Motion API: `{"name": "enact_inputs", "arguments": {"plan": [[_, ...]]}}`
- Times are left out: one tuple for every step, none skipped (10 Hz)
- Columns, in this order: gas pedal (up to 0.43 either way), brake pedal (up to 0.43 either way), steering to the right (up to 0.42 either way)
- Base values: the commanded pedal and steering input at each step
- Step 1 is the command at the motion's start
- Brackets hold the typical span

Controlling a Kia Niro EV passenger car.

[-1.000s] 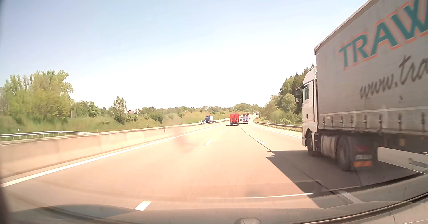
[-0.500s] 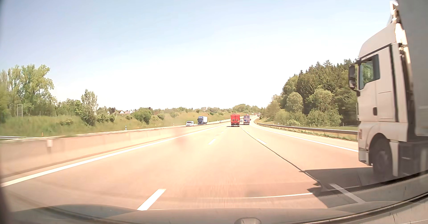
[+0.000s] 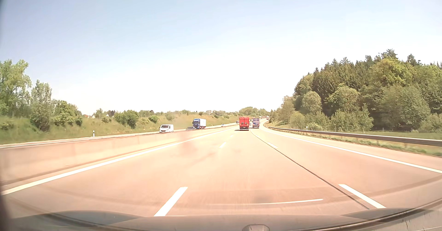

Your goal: Follow the waypoints while adhering to traffic rules and regulations

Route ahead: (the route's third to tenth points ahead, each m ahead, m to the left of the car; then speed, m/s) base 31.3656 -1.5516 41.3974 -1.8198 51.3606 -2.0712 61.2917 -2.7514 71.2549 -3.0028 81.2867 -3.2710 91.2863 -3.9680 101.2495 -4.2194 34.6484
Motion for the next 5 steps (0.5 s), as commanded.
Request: {"name": "enact_inputs", "arguments": {"plan": [[0.331,0.0,0.002],[0.331,0.0,0.001],[0.331,0.0,0.001],[0.331,0.0,0.001],[0.331,0.0,0.0]]}}
